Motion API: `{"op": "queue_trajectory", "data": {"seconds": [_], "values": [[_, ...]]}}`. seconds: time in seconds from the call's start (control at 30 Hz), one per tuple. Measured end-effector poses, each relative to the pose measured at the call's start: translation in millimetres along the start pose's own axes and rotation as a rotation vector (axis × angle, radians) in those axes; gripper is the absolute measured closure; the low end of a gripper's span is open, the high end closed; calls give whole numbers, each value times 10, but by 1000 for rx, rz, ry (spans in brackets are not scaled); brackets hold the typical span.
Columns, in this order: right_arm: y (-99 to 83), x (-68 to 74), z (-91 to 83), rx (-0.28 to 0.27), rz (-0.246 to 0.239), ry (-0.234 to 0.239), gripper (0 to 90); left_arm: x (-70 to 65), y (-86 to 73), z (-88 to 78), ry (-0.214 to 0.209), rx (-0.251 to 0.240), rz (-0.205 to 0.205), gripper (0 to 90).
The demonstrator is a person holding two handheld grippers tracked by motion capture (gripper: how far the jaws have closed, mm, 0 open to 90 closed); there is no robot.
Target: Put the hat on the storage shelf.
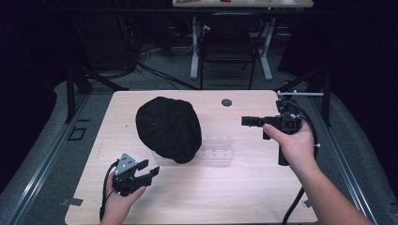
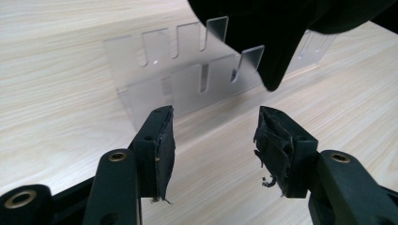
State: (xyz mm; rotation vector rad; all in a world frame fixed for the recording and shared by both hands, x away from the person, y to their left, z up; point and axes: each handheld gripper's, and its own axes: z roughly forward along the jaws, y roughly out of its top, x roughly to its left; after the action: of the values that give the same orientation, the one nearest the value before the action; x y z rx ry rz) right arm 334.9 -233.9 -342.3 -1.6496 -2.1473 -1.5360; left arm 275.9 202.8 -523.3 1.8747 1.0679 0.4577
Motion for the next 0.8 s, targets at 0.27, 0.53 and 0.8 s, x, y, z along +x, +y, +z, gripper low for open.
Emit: {"op": "queue_trajectory", "data": {"seconds": [0.27,0.53,0.8], "values": [[-169,-101,-30,7,-13,-28,765,118,-149,-58,15,-5,-48,471],[-471,-240,-37,26,-71,-111,739,232,-280,-54,43,12,-50,470],[-787,-437,30,31,-56,-121,707,244,-303,-45,46,15,-55,465]]}}
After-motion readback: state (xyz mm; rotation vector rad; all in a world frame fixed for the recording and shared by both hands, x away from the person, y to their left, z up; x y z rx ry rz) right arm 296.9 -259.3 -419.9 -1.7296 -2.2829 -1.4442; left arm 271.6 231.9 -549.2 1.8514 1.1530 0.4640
